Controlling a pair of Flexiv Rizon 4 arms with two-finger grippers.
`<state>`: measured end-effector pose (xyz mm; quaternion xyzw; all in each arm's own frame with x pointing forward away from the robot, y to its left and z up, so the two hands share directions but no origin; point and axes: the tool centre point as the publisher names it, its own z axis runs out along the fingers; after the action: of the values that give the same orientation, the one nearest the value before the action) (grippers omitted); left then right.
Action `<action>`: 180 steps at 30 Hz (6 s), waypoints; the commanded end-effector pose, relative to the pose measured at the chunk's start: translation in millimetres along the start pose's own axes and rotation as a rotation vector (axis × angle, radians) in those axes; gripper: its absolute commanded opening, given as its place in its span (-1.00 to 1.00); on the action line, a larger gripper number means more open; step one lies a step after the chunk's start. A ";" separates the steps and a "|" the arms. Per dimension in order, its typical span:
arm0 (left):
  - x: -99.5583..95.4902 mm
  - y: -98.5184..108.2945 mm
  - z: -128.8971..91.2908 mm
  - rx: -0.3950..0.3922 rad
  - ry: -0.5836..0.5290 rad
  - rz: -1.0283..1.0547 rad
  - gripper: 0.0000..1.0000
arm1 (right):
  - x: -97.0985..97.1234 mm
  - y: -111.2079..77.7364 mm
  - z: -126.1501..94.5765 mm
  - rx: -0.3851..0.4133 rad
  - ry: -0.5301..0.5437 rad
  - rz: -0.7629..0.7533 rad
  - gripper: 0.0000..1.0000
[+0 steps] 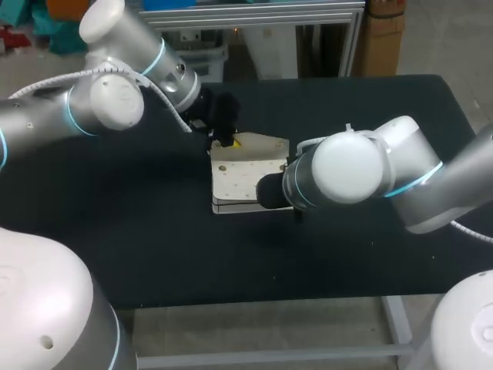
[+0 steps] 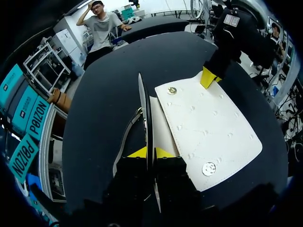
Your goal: Pick up the bag, open it, inspect its contents, close it, and place it on the opposite side
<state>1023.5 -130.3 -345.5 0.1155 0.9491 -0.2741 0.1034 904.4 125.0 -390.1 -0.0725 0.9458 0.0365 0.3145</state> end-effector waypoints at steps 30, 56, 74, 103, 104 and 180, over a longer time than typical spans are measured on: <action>-16.5 -34.4 -57.7 -0.027 -0.121 -0.041 -1.00 | -80.8 -19.6 -89.9 -0.134 -0.132 -0.076 1.00; -16.3 -50.8 -82.6 0.017 -0.116 -0.058 -1.00 | -115.8 -20.7 -98.3 -0.175 -0.066 -0.102 -1.00; -19.6 -100.1 -108.9 -0.170 -0.212 -0.096 -1.00 | -156.5 0.5 -93.7 -0.157 -0.046 -0.179 -1.00; -24.4 -94.6 -109.8 -0.107 -0.177 -0.174 -1.00 | -153.5 6.0 -64.2 -0.136 -0.086 -0.154 -1.00; -24.2 -94.4 -109.8 -0.106 -0.177 -0.173 -1.00 | -153.5 5.9 -62.8 -0.136 -0.085 -0.153 -1.00; 2.4 -90.1 -115.5 0.066 -0.135 -0.227 -1.00 | -127.7 17.4 3.5 -0.126 0.065 -0.112 -1.00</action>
<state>984.9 -144.8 -209.6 -0.0107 0.9394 -0.3166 0.1312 998.7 153.2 -312.0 -0.1451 0.9435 0.0800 0.2868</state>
